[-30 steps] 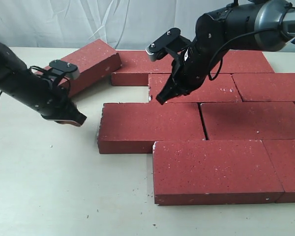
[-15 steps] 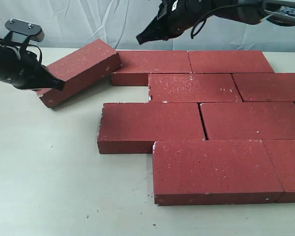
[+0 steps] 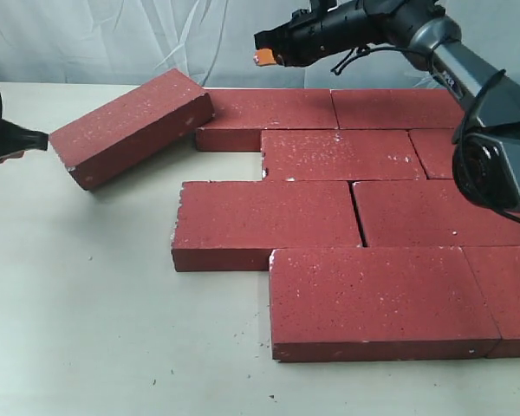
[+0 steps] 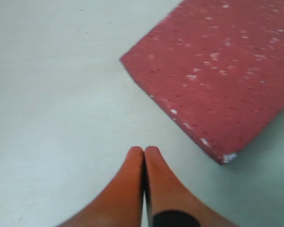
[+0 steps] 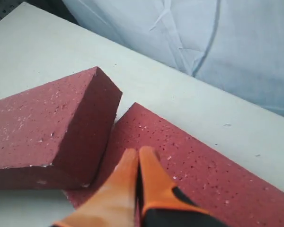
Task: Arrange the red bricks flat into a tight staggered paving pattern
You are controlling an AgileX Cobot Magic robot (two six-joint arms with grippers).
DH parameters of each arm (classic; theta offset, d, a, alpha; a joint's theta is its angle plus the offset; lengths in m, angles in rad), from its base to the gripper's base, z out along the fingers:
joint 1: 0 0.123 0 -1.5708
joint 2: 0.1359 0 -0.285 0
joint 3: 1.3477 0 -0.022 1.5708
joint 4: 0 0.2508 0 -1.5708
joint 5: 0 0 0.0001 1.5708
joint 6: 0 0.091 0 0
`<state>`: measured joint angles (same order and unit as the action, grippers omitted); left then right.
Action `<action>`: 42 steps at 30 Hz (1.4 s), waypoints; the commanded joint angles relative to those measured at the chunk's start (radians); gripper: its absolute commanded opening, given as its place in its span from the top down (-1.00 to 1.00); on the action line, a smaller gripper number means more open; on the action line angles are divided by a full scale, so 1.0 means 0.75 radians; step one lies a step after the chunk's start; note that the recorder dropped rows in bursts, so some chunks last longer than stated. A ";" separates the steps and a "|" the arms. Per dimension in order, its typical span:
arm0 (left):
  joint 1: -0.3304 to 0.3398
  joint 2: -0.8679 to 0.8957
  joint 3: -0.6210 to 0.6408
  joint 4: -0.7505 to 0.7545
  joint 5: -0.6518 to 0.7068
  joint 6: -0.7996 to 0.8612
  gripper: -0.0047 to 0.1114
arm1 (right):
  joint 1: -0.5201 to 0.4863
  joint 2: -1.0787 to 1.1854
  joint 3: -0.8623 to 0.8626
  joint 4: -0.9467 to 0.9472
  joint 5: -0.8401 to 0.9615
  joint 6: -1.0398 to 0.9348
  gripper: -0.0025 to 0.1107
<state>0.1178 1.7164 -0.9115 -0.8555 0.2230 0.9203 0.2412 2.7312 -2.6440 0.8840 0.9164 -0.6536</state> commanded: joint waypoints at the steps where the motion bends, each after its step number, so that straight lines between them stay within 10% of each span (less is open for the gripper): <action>1: 0.026 0.106 0.013 -0.077 -0.017 -0.006 0.92 | 0.006 0.070 -0.046 0.206 0.014 -0.168 0.97; 9: 0.026 0.261 -0.041 -0.088 0.005 -0.003 0.92 | -0.056 -0.003 -0.046 0.088 0.296 -0.206 0.97; 20: 0.029 0.075 -0.061 -0.045 0.040 0.003 0.92 | 0.042 -0.212 -0.026 -0.723 0.406 0.139 0.97; 25: 0.003 -0.053 -0.084 -0.053 -0.059 0.003 0.92 | 0.042 -0.395 0.280 -0.726 0.406 0.124 0.97; 28: -0.031 -0.002 -0.229 -0.097 -0.226 0.006 0.92 | 0.042 -0.553 0.568 -0.638 0.406 0.020 0.97; 33: -0.035 0.286 -0.757 -0.028 0.348 0.001 0.92 | 0.042 -0.876 1.082 -0.397 0.253 -0.182 0.97; 42: -0.075 0.765 -1.402 0.385 0.541 -0.391 0.92 | 0.140 -1.364 1.954 -0.084 -0.179 -0.692 0.97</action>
<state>0.0809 2.1897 -1.8275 -0.6739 0.5425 0.7189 0.3216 1.7863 -1.2922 0.7672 0.9148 -1.0632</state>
